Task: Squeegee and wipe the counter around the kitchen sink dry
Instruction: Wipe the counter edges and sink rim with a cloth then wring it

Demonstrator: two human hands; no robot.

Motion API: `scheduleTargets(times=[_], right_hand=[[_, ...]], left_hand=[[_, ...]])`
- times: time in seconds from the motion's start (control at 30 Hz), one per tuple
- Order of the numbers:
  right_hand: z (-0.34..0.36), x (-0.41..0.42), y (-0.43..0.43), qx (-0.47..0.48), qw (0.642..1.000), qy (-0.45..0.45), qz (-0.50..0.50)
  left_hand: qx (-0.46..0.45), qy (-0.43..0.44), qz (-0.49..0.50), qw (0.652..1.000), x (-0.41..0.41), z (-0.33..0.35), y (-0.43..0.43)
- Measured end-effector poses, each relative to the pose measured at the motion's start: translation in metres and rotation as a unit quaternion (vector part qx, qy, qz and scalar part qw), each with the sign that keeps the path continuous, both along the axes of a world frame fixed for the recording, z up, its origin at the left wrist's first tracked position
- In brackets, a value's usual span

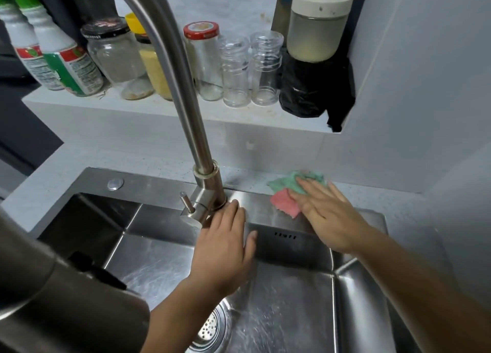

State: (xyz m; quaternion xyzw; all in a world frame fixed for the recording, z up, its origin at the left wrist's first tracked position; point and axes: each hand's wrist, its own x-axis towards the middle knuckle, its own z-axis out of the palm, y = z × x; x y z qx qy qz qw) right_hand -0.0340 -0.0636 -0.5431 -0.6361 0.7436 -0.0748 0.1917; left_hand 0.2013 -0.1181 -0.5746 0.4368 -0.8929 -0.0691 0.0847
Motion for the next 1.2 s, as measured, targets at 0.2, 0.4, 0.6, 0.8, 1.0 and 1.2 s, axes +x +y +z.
scheduleTargets(times=[0.2, 0.4, 0.6, 0.8, 1.0, 1.2], right_hand=[[0.003, 0.063, -0.047, 0.007, 0.996, -0.061, 0.065], [-0.011, -0.009, 0.005, -0.026, 0.998, -0.052, -0.026], [-0.003, 0.004, 0.036, -0.014, 1.000, 0.009, -0.021], [-0.007, 0.036, 0.000, -0.018, 0.996, 0.007, 0.090], [-0.014, -0.027, 0.067, 0.024, 0.975, 0.084, -0.204], [-0.010, -0.050, 0.078, 0.043, 0.930, 0.080, -0.357]], left_hand=[[0.055, 0.068, 0.010, 0.996, 0.004, 0.002, -0.002], [0.064, 0.026, 0.015, 0.997, -0.002, 0.004, 0.004], [0.075, 0.123, 0.064, 0.987, -0.025, 0.007, 0.003], [0.107, 0.181, 0.038, 0.977, -0.038, 0.012, -0.024], [0.063, 0.071, -0.004, 0.996, -0.069, 0.000, -0.032], [0.039, 0.038, -0.010, 0.998, -0.067, -0.006, -0.034]])
